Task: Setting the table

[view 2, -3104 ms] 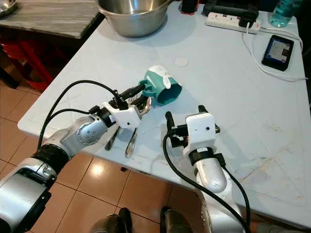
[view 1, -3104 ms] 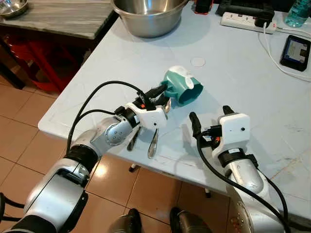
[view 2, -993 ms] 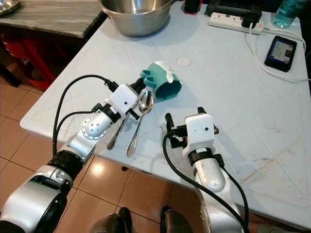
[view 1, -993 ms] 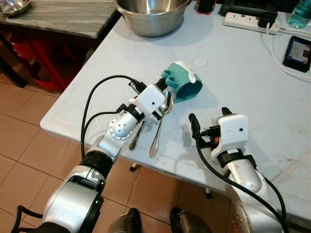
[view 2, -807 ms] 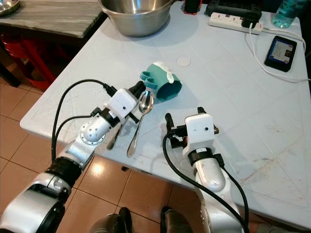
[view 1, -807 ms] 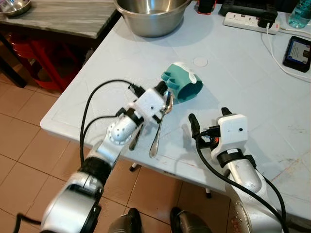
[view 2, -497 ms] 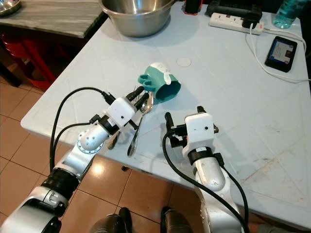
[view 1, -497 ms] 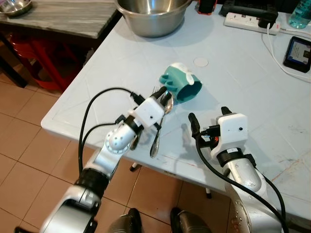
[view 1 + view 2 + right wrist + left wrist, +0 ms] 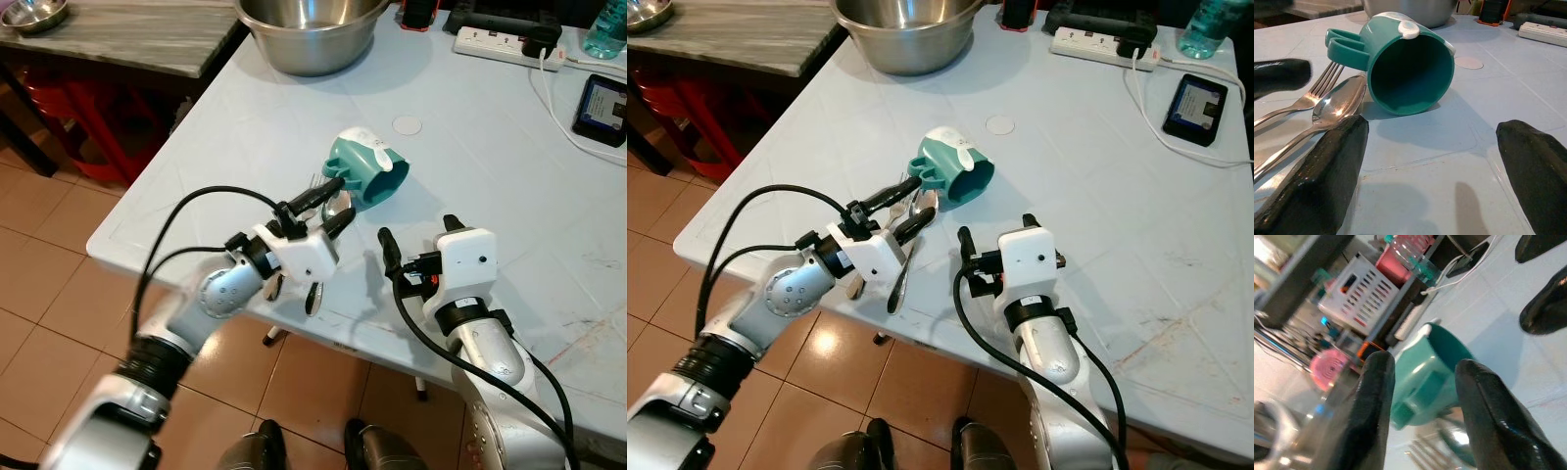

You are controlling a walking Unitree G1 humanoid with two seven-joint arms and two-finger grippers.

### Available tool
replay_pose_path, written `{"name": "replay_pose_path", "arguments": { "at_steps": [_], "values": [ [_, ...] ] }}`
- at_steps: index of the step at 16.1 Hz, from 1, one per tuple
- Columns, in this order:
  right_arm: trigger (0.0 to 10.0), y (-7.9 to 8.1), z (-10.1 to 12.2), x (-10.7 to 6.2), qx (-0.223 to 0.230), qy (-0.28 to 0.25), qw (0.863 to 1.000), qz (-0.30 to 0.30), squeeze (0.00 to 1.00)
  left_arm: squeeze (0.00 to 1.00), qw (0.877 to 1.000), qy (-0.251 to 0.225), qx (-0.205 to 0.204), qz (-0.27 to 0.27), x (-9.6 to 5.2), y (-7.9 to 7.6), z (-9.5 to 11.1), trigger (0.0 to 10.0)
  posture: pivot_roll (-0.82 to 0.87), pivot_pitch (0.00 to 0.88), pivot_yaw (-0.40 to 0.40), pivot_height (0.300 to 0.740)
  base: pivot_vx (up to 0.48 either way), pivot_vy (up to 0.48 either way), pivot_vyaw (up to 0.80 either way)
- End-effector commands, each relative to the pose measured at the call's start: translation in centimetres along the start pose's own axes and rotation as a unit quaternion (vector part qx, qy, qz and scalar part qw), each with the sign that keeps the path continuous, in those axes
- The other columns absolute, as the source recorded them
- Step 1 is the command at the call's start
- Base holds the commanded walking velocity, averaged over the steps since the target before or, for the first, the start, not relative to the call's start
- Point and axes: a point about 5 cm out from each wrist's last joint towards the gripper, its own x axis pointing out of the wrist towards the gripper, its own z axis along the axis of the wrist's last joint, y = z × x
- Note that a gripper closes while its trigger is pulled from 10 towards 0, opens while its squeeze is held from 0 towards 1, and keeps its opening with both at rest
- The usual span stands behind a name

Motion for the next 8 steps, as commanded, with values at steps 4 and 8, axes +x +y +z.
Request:
{"name": "replay_pose_path", "arguments": {
  "at_steps": [4,8],
  "values": [
    [10.0,0.2,-0.2,-0.1,0.006,0.004,1.0,0.006,0.0,1.0,0.998,-0.014,0.057,-0.026,0.3,-0.3,-0.3,10.0,-0.23,0.258,0.051,0.74,0.0,0.0,0.0],
    [10.0,0.2,-0.2,-0.2,0.004,0.005,1.0,0.006,0.0,1.0,0.997,0.017,0.072,-0.024,1.2,-0.6,-1.6,10.0,-0.24,0.264,0.048,0.74,0.0,0.0,0.0]
  ]
}}
